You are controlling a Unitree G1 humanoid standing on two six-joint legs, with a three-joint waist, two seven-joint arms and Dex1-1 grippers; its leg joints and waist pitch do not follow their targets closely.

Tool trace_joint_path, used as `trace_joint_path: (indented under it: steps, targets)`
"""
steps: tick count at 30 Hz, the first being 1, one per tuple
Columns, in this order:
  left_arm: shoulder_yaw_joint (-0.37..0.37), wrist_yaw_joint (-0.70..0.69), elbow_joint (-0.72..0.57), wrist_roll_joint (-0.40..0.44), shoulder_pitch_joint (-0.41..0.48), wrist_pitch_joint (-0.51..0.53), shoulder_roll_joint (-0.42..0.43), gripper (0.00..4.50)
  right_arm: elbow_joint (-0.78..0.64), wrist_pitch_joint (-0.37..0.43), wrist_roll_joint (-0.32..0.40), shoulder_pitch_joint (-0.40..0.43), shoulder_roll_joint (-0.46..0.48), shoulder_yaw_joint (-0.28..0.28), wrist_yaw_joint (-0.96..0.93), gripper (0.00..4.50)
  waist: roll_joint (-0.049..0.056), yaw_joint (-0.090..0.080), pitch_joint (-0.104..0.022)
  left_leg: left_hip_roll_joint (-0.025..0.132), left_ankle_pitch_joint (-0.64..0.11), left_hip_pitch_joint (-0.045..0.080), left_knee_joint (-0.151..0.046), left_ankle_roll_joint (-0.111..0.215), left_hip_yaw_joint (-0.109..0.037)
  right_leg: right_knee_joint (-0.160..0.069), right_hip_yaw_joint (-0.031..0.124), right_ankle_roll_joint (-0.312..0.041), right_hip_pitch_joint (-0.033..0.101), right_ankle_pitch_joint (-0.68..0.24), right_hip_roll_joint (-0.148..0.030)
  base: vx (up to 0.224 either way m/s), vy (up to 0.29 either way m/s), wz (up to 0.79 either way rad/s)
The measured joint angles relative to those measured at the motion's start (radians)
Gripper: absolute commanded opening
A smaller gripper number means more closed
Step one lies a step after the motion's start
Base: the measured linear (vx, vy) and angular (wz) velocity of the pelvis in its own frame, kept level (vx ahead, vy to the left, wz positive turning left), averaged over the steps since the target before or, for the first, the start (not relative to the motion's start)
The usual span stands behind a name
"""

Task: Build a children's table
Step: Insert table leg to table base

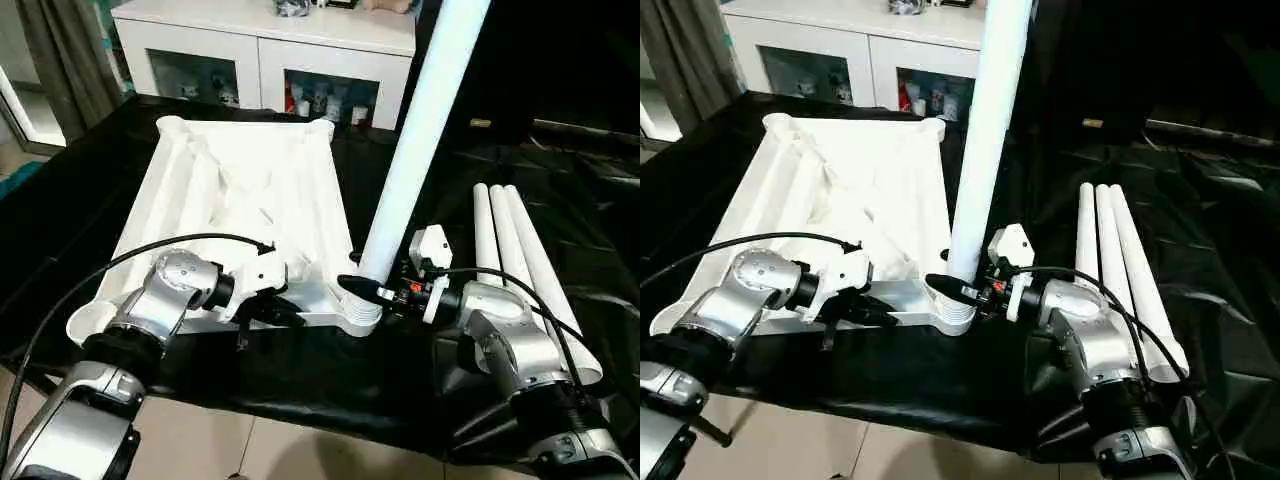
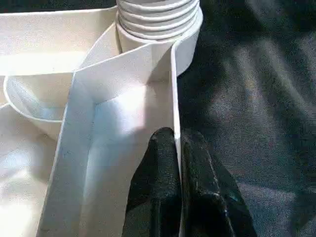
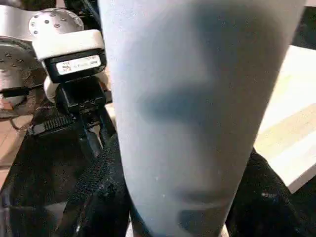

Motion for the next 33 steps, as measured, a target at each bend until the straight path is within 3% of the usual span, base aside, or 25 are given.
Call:
trace_joint_path:
  steps: [3,10,16,22,25,27,33]
  targets:
    - [0.0,0.023,0.023,0.004,-0.005,0.0,-0.008,0.0,0.039,-0.011,-0.003,-0.014,0.015,-0.002,-0.032,1.88,0.0,-0.001,0.0,0.0,0.0,0.011,-0.006,0.0,0.001,-0.007,0.0,0.003,0.004,-0.002,0.0,0.0,0.0,0.0]
    - [0.007,0.165,0.111,0.035,-0.051,0.004,-0.053,0.0,0.173,-0.041,-0.029,-0.088,0.082,-0.043,-0.244,1.88,-0.003,-0.022,0.001,0.0,0.0,0.014,-0.007,0.0,0.0,-0.01,0.0,0.007,0.001,-0.004,0.0,0.0,0.0,0.0]
    - [0.017,0.286,0.175,0.045,-0.091,0.047,-0.106,0.0,0.267,-0.088,-0.056,-0.14,0.127,-0.066,-0.416,1.88,0.002,-0.031,0.006,-0.002,0.0,0.015,-0.009,0.0,-0.011,-0.027,-0.007,0.007,0.001,-0.004,0.0,0.0,0.0,0.0]
    - [0.046,0.468,0.237,0.046,-0.151,0.174,-0.203,0.0,0.43,-0.129,-0.101,-0.252,0.183,-0.098,-0.667,1.88,0.006,-0.044,0.012,-0.003,0.0,0.014,-0.01,0.0,-0.013,-0.045,-0.012,0.007,0.001,-0.005,-0.002,0.0,0.0,0.0]
    - [0.067,0.558,0.248,0.045,-0.174,0.247,-0.245,0.0,0.494,-0.137,-0.115,-0.303,0.205,-0.114,-0.77,1.88,0.003,-0.05,0.014,-0.004,-0.001,0.014,-0.009,0.0,-0.013,-0.05,-0.018,0.007,-0.001,-0.005,-0.007,0.0,0.0,0.0]
    - [0.071,0.615,0.259,0.043,-0.19,0.279,-0.28,0.0,0.541,-0.139,-0.128,-0.342,0.216,-0.121,-0.855,1.88,0.001,-0.049,0.015,-0.005,-0.001,0.014,-0.01,0.001,-0.013,-0.052,-0.027,0.007,-0.003,-0.005,-0.015,0.0,0.0,0.0]
    - [0.077,0.702,0.276,0.042,-0.211,0.313,-0.335,0.0,0.622,-0.159,-0.128,-0.394,0.239,-0.174,-0.966,1.88,-0.003,-0.042,0.014,-0.009,-0.003,0.013,-0.01,0.005,-0.012,-0.052,-0.024,0.007,-0.004,-0.004,-0.016,0.0,0.0,0.0]
